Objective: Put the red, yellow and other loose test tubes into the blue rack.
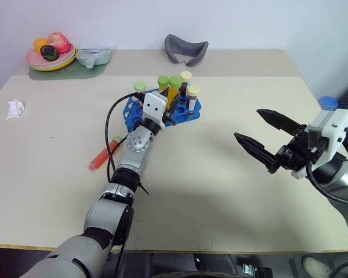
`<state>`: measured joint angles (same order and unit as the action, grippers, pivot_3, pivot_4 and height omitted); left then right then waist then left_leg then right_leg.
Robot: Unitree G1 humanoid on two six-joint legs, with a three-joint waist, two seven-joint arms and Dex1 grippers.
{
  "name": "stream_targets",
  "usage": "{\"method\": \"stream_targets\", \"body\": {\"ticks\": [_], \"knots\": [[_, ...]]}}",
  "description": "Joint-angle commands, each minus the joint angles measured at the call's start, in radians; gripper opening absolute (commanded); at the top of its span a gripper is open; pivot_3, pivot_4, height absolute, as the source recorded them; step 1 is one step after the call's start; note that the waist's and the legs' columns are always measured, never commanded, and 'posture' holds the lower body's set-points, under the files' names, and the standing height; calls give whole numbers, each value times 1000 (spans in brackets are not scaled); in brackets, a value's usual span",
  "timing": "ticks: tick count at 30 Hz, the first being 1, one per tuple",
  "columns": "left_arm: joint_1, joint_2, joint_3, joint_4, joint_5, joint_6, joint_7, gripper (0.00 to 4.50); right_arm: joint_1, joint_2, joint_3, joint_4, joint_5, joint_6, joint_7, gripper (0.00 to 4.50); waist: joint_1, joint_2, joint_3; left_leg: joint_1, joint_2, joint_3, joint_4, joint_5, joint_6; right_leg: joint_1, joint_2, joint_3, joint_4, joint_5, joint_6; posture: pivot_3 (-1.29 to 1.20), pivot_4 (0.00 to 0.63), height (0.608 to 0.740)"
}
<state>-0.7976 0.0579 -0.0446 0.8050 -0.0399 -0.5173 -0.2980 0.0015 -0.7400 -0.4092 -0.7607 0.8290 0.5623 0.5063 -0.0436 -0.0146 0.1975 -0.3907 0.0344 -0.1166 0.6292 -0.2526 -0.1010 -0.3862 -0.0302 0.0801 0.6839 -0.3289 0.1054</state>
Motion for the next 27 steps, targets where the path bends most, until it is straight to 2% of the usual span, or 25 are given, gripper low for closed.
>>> {"method": "stream_targets", "body": {"ticks": [1, 6, 16, 17, 19, 22, 24, 27], "knots": [[16, -13, 12, 21, -17, 11, -28, 1263, 1, -3, -29, -19, -2, -20, -3, 3959, 1, 0, 0, 0, 0, 0, 0, 0, 0, 0, 0, 0, 0, 0, 0, 0, 150, 740], [15, -43, 40, 29, -60, 38, -58, 1263, 3, 0, -28, -25, -1, -19, -11, 3959, 5, 0, 0, -1, 0, 0, 0, 0, 0, 0, 0, 0, 0, 0, 0, 0, 150, 740], [34, -31, 59, 19, -65, 19, -91, 1263, 4, 0, -25, -27, 1, -19, -19, 3959, 2, 0, 0, 0, 0, 0, 0, 0, 0, 0, 0, 0, 0, 0, 0, 0, 150, 740], [36, -34, 62, 13, -73, 19, -100, 2041, 3, 0, -23, -26, 0, -19, -19, 3959, 2, 0, 0, 0, 0, 0, 0, 0, 0, 0, 0, 0, 0, 0, 0, 0, 150, 740], [42, -40, 66, -3, -74, 8, -97, 2820, 0, 0, -21, -24, 0, -19, -19, 3959, 2, 0, 0, 0, 0, 0, 0, 0, 0, 0, 0, 0, 0, 0, 0, 0, 150, 740], [58, -46, 75, -47, -89, -1, -105, 4346, -1, -1, -20, -24, 1, -18, -20, 3959, 3, 0, 0, -1, 0, 0, 0, 0, 0, 0, 0, 0, 0, 0, 0, 0, 150, 740], [83, -37, 78, -121, -104, 1, -118, 4346, -2, -5, -17, -24, 4, -8, -24, 3959, 1, 0, 0, -1, 0, 0, 0, 0, 0, 0, 0, 0, 0, 0, 0, 0, 150, 740], [155, -9, 83, -347, -196, 139, -173, 4346, -16, -17, 9, -21, 8, 35, -54, 3959, -1, 0, 0, -1, 0, 0, 0, 0, 0, -1, 0, 0, 0, 0, 0, 0, 150, 740]]}}
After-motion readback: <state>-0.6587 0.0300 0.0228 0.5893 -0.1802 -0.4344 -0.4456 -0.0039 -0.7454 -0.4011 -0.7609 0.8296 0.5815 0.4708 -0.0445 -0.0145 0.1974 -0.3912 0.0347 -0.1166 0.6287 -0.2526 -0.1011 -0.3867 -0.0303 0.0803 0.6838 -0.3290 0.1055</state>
